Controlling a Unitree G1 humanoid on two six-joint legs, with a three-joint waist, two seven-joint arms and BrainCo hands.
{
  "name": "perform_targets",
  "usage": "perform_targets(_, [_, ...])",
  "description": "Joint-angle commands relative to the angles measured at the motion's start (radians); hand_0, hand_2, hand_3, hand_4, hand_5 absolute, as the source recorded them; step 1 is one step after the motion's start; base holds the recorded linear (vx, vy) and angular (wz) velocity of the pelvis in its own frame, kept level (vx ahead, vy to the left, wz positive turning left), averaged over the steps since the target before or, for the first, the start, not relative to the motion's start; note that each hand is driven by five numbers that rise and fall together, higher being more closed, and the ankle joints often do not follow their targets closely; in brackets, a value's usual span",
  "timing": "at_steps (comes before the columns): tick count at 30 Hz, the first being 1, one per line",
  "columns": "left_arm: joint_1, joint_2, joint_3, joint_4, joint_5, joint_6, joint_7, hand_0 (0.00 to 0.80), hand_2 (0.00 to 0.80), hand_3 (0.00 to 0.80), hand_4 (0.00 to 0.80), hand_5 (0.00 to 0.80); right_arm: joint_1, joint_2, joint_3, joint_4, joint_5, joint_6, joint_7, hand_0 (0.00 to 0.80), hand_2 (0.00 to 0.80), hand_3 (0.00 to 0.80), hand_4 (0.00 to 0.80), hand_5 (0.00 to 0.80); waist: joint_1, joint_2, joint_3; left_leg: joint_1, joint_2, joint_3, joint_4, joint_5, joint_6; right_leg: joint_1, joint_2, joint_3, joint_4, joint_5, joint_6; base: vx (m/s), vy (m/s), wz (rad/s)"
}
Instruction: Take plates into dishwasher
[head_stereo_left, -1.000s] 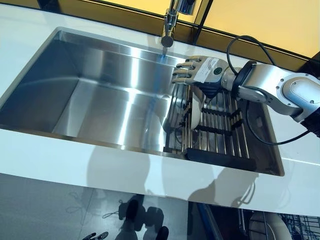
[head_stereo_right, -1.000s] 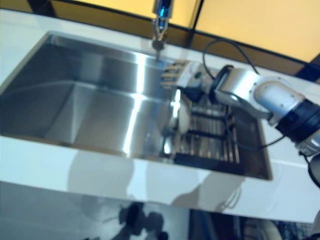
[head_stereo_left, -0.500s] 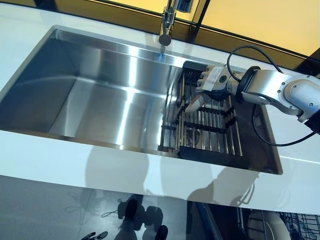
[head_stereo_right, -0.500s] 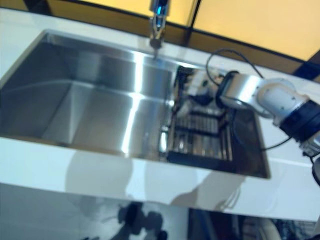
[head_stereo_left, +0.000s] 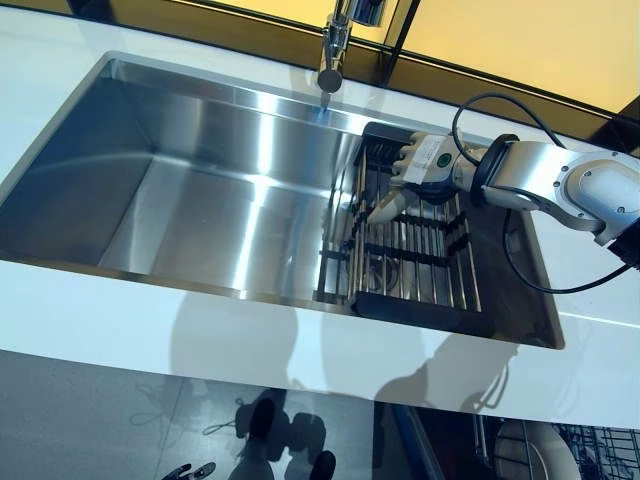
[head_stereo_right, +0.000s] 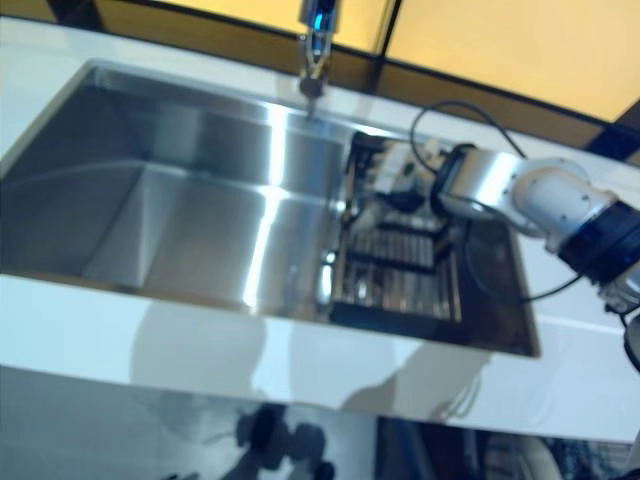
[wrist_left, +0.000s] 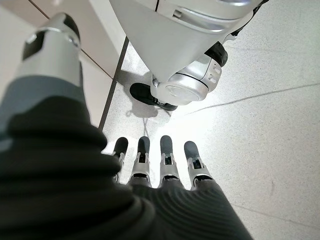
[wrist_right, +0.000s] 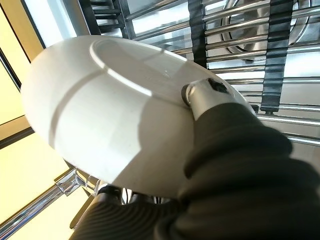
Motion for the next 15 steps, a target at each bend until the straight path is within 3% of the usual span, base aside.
perform_targets(1, [0.026, 0.02, 0.012, 0.001, -0.002, -0.018, -0.006, 0.0, 0.0, 0.0, 0.0, 0.0, -0.058, -0.02, 0.013, 0.02, 0.021, 0.034, -0.036, 0.8, 0.8, 0.8, 0.8, 0.8, 0.011, -0.038, -0.051, 0.089, 0.052, 0.058, -0.004, -0.102, -0.069, -0.056, -0.071, 0.014, -0.003, 0.127, 0.124, 0.0, 0.0, 0.0])
perform_targets(7, [0.03, 0.013, 0.021, 0.011, 0.013, -0.016, 0.007, 0.0, 0.0, 0.0, 0.0, 0.0, -0.076, -0.041, 0.021, 0.054, 0.002, 0.036, -0.061, 0.8, 0.8, 0.8, 0.8, 0.8, -0.009, -0.049, -0.098, 0.117, 0.059, 0.078, -0.004, -0.113, -0.071, -0.039, -0.063, 0.027, -0.003, 0.123, 0.127, -0.002, 0.001, -0.03])
perform_targets(15, [0.053, -0.019, 0.035, 0.015, 0.036, -0.014, 0.024, 0.0, 0.0, 0.0, 0.0, 0.0, -0.091, -0.082, 0.008, 0.103, -0.005, 0.038, -0.11, 0.8, 0.8, 0.8, 0.8, 0.8, -0.043, -0.038, -0.185, 0.175, 0.065, 0.114, -0.004, -0.138, -0.069, -0.004, -0.059, 0.063, -0.003, 0.11, 0.13, 0.011, 0.022, -0.14])
